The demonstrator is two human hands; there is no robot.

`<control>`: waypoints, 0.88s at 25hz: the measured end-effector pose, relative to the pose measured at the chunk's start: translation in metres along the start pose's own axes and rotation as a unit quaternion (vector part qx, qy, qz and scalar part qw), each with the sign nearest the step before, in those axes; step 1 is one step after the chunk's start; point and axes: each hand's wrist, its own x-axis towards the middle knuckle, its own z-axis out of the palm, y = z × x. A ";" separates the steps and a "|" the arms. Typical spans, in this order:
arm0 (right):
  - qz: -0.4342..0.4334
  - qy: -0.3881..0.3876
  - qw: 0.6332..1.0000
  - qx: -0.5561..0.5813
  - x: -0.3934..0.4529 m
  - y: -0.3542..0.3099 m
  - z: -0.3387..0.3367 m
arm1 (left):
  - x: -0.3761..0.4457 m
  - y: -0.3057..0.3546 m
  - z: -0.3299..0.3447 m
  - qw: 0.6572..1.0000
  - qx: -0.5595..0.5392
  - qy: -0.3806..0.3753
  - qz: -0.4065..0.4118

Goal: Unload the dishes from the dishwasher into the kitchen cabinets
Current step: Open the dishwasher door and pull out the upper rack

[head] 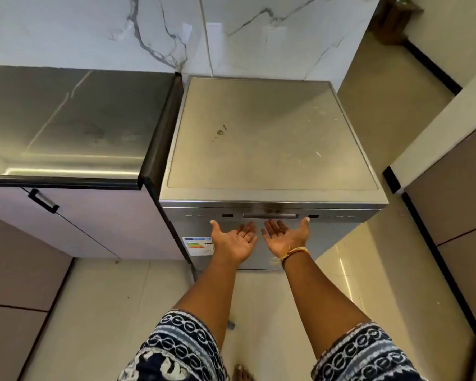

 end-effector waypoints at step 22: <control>-0.004 -0.053 0.990 0.128 0.034 -0.021 0.019 | 0.036 -0.021 0.045 0.994 -0.062 0.003 0.094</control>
